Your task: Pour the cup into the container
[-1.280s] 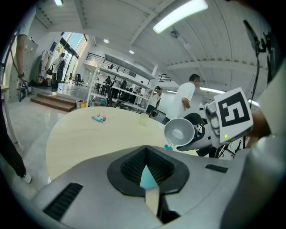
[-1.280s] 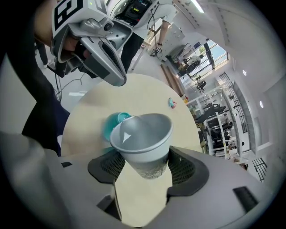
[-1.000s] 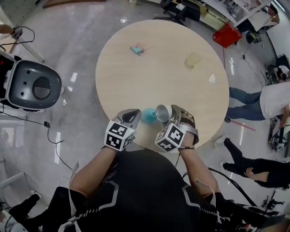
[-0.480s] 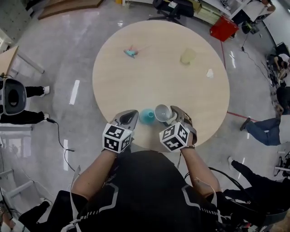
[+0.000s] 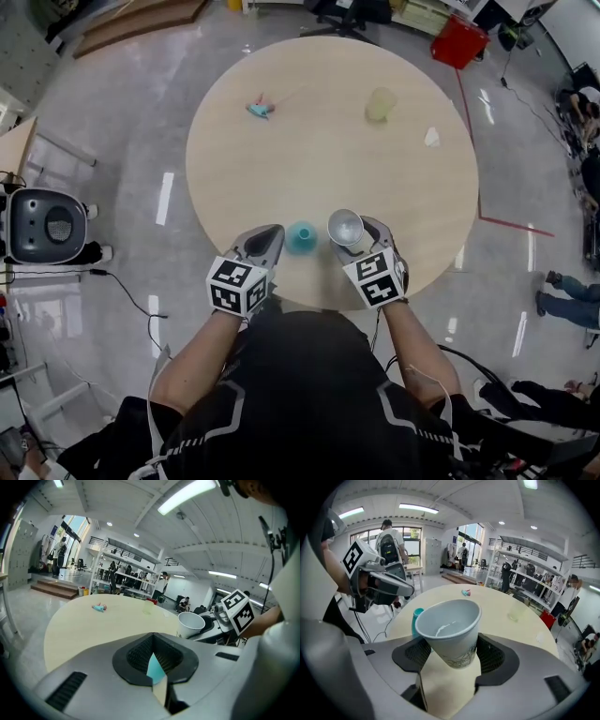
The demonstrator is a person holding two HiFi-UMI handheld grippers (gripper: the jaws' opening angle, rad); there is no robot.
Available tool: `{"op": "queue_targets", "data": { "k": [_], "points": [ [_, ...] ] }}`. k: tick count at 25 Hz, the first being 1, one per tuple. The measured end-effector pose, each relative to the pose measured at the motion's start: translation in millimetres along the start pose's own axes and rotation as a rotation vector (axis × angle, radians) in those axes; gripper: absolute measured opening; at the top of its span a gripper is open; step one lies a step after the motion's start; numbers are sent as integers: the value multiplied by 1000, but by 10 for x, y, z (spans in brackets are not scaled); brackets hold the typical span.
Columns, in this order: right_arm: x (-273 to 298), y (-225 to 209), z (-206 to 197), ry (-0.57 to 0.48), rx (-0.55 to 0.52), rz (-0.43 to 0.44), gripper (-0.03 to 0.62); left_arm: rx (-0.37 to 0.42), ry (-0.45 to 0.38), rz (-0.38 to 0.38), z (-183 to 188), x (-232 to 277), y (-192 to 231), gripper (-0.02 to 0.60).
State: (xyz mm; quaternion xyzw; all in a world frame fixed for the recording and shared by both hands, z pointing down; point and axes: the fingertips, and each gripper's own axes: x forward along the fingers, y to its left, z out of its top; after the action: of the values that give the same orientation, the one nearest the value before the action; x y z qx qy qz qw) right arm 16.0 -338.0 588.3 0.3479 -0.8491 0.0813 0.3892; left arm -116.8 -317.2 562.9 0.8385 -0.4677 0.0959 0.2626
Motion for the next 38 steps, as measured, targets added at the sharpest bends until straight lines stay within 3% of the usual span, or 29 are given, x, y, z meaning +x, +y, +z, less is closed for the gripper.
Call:
{"op": "queue_targets", "data": {
  "k": [10, 23, 38],
  "points": [
    [41, -126, -415, -15, 141, -2, 305, -29, 24, 28, -53, 46, 4, 2],
    [242, -171, -836, -68, 311, 18, 307, -107, 86, 110, -390, 204, 233, 2],
    [308, -148, -1078, -113, 381, 54, 307, -123, 140, 148, -609, 264, 254, 2]
  ]
}}
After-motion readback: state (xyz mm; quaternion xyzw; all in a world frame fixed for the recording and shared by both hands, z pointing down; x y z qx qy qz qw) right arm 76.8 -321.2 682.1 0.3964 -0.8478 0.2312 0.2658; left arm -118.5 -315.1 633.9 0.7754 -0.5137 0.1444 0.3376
